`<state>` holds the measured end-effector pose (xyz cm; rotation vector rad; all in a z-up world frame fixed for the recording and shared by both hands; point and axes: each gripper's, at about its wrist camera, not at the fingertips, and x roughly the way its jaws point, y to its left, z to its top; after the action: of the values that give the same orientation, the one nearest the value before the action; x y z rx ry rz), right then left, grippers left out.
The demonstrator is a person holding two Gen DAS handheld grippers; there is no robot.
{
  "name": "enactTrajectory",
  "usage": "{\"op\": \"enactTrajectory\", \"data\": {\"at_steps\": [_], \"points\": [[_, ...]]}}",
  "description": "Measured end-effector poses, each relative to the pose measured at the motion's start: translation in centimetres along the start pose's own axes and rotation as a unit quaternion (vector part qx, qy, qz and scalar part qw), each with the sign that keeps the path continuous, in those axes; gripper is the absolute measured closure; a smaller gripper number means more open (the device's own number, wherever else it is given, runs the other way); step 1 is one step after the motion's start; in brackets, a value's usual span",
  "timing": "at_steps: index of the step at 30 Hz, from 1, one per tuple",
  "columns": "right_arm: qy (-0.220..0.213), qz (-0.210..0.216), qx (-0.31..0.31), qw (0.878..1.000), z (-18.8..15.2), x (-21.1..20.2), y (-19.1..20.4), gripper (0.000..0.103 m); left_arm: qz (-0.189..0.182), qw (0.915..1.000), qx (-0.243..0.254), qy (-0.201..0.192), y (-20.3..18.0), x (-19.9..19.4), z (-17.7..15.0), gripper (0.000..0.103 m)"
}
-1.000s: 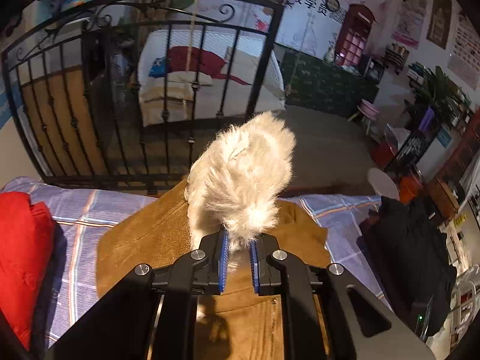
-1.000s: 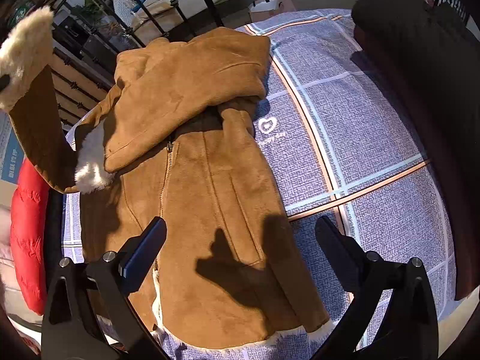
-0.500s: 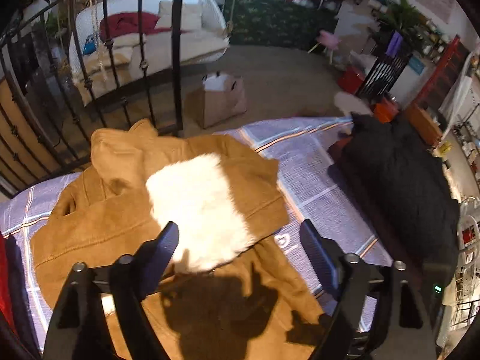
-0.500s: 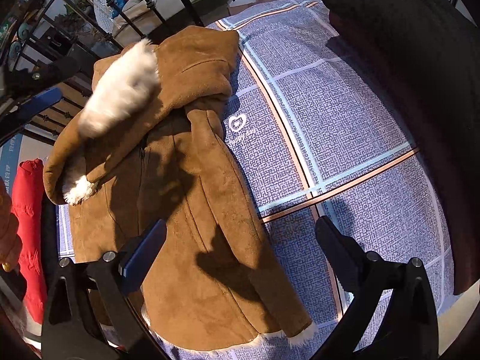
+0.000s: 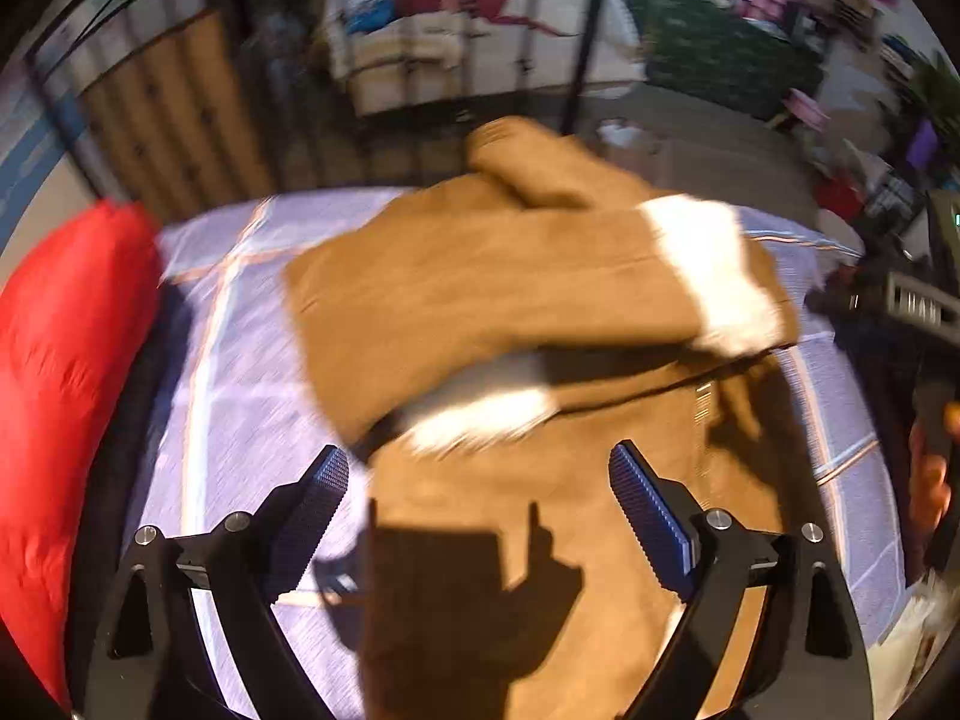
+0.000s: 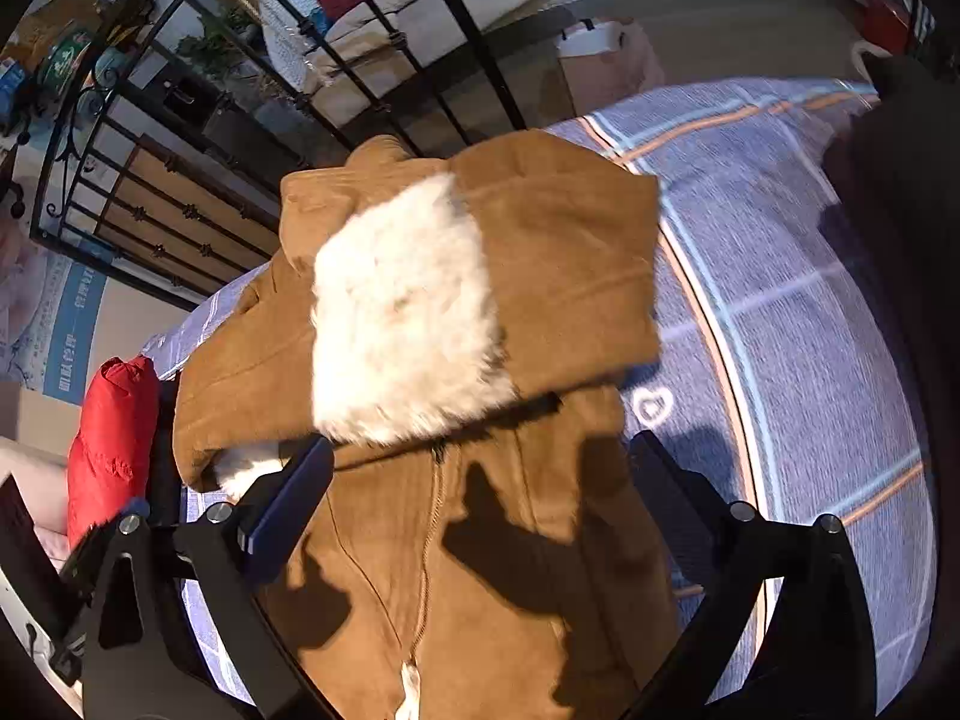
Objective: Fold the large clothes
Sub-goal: 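Fold the held sleeve across the jacket body with the left gripper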
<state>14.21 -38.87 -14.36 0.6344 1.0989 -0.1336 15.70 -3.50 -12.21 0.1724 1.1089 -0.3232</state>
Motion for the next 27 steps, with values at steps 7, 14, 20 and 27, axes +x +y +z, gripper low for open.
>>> {"op": "enactTrajectory", "data": {"at_steps": [7, 14, 20, 27], "points": [[0.06, -0.049, -0.078, 0.994, 2.4, 7.1, 4.5, 0.059, 0.027, 0.9956, -0.085, 0.027, 5.5, -0.6, -4.1, 0.016], [0.02, -0.095, -0.159, 0.982, 1.3, 5.3, 5.5, 0.098, 0.024, 0.9961, -0.082, 0.021, 5.5, -0.8, -3.9, 0.016], [0.008, -0.132, -0.139, 0.981, 1.5, 3.3, 1.9, 0.098, 0.007, 0.9989, -0.046, 0.005, 3.2, -0.2, -1.2, 0.016], [0.027, -0.14, -0.066, 0.988, 2.3, 3.1, 0.1, 0.039, 0.009, 0.9999, -0.006, -0.01, 0.9, 1.1, 2.4, 0.016]]}}
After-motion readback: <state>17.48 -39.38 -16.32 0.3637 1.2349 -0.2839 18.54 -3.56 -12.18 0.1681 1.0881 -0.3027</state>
